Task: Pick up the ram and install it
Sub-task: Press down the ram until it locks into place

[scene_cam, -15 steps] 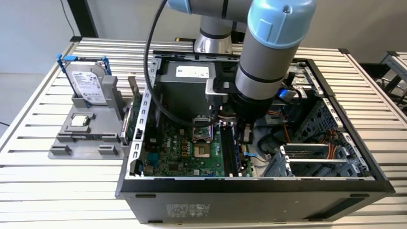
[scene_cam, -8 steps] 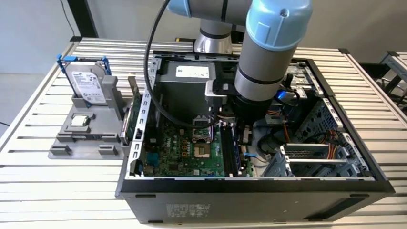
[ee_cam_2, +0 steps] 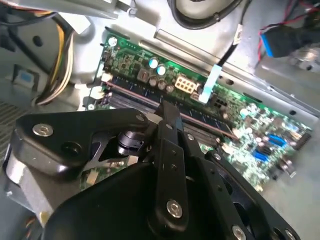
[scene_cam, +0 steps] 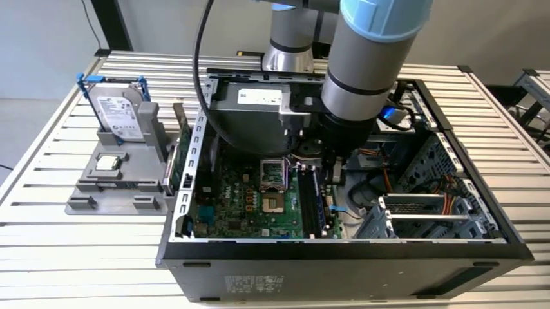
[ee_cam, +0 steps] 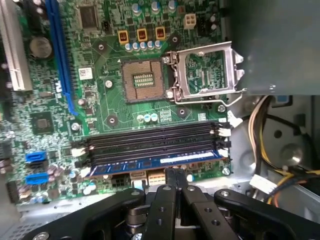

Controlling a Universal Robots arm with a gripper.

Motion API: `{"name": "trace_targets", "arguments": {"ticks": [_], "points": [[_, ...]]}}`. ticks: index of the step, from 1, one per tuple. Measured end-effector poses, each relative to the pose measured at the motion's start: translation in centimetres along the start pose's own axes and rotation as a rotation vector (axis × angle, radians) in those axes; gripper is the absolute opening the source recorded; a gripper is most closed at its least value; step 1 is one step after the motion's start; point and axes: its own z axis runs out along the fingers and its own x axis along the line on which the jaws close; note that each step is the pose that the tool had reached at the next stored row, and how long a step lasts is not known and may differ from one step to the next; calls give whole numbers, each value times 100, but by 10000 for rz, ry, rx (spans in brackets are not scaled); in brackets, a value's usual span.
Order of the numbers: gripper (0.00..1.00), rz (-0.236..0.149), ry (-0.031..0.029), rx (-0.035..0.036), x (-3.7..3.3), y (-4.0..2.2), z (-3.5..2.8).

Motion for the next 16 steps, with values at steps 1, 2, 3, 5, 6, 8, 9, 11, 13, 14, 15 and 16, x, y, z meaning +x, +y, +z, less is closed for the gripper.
{"name": "trace_targets", "arguments": {"ticks": [1, 2, 3, 5, 6, 8, 9, 11, 13, 14, 15, 16], "points": [[0, 0, 0, 0, -4, -2, -47], [0, 1, 1, 0, -6, -3, -91], [0, 3, 1, 0, -10, -5, -137], [0, 6, 0, 0, -16, -7, -227], [0, 6, 1, 0, -19, -9, -274], [0, 5, 0, 1, -26, -12, -367], [0, 5, 2, 0, -29, -14, -409], [0, 4, 1, 1, -31, -15, -438], [0, 4, 1, 1, -31, -15, -437], [0, 4, 1, 1, -31, -14, -437], [0, 5, 2, 1, -31, -14, -438], [0, 5, 3, 2, -31, -14, -438]]}}
